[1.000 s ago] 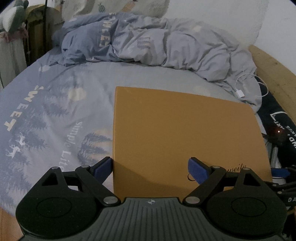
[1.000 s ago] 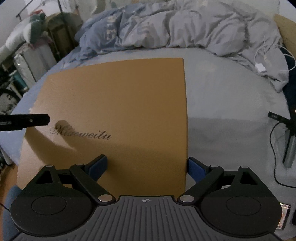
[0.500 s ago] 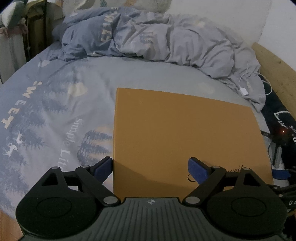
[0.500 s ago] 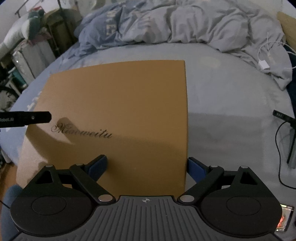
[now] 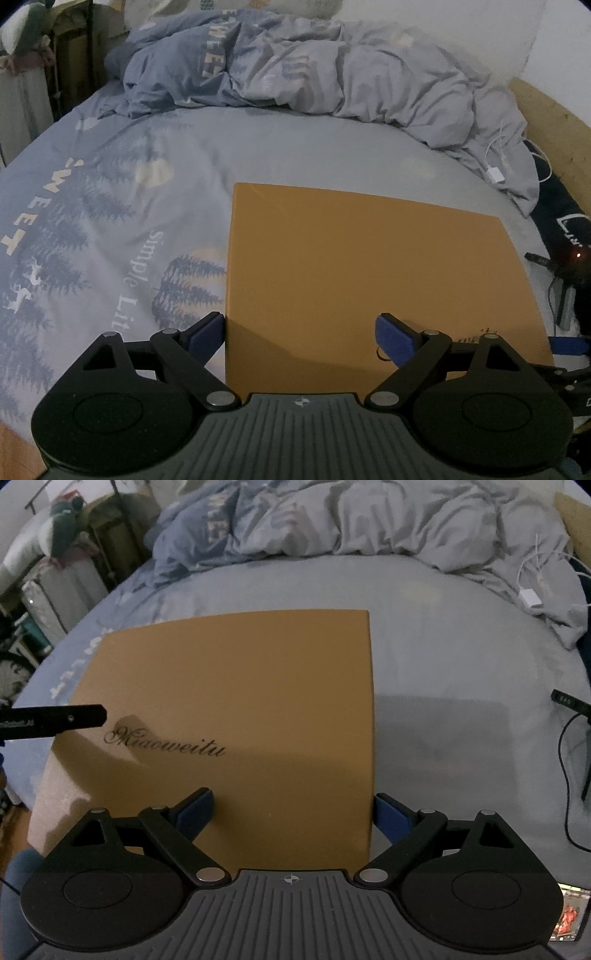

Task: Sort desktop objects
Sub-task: 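Carry the raised lid with both grippers over the open box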

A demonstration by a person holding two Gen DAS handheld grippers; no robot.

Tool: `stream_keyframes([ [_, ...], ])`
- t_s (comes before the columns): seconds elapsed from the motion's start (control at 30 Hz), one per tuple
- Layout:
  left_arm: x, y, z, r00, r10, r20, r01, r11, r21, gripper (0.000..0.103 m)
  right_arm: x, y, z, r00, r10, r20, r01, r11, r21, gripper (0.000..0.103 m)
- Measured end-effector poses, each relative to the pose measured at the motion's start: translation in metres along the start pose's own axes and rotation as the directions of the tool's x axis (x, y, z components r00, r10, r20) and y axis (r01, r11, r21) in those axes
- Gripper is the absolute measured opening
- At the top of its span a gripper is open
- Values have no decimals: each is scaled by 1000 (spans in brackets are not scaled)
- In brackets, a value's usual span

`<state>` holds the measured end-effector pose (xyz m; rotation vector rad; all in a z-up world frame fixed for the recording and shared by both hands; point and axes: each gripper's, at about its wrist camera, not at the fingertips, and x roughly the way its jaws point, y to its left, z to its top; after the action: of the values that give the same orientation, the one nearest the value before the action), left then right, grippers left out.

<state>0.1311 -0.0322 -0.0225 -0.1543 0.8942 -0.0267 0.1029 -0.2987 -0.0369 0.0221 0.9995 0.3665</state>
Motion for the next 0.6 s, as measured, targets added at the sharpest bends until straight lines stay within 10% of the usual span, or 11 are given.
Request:
stream_keyframes([
  [0.6, 34, 10, -7, 999, -25, -39, 25, 1000, -4, 100, 28, 1, 3, 1000, 8, -21, -8, 1000, -24, 102],
])
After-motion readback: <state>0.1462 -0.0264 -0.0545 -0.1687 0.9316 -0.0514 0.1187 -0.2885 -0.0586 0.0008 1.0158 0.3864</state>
